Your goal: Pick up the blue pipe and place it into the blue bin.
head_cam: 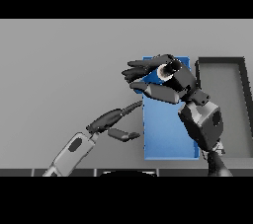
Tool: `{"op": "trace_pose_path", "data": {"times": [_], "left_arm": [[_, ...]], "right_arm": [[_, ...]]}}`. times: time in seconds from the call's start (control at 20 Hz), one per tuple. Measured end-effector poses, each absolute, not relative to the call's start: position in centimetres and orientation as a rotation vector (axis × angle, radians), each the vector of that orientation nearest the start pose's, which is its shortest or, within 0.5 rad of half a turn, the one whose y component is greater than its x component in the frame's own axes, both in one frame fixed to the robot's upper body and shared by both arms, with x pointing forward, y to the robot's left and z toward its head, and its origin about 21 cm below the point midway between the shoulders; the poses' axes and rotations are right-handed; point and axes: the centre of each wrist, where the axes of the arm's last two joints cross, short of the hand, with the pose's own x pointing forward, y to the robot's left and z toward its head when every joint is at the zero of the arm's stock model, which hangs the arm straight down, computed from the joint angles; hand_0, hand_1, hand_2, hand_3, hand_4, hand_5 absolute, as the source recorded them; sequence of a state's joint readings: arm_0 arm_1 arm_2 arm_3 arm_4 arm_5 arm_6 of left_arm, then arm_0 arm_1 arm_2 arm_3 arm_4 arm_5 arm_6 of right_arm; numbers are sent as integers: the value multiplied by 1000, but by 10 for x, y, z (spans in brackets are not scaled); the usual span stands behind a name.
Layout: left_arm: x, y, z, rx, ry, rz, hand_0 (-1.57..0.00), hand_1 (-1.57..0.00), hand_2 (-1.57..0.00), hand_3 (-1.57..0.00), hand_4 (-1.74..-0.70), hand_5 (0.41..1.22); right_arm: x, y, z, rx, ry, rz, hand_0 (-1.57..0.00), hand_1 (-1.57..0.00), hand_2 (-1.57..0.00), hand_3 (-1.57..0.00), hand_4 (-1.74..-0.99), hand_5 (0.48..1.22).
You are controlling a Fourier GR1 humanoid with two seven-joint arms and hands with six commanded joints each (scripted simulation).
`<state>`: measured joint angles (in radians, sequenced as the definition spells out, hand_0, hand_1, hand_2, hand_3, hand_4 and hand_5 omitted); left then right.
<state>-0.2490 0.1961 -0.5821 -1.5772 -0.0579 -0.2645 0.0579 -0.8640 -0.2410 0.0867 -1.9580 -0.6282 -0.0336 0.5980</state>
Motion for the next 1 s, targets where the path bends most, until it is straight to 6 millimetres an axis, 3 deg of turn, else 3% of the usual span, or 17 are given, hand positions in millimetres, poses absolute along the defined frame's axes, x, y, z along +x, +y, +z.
{"op": "trace_pose_path", "data": {"times": [0.15,0.3,0.55,0.95,1.0], "left_arm": [[254,121,42,-444,-1538,-1002,1,1,1,1,-907,491],[256,125,42,-441,-1537,-990,1,1,1,1,-911,487],[255,122,43,-441,-1527,-993,1,1,1,1,-893,487],[256,127,39,-445,-1527,-984,1,1,1,1,-881,463],[259,124,39,-432,-1522,-989,1,1,1,1,-881,463]], "right_arm": [[284,-169,332,583,-1958,425,-1571,-1571,-1571,-1571,-1734,1127],[308,-205,320,414,-1903,292,-1571,-1571,-1571,-1571,-1737,1135],[316,-249,259,257,-1719,116,-1571,-1571,-1571,-1571,-1740,1121],[293,-266,158,148,-1334,-41,-1571,-1571,-1571,-1571,-1741,1122],[289,-264,148,146,-1281,-47,-1571,-1571,-1571,-1571,-1694,1124]]}}
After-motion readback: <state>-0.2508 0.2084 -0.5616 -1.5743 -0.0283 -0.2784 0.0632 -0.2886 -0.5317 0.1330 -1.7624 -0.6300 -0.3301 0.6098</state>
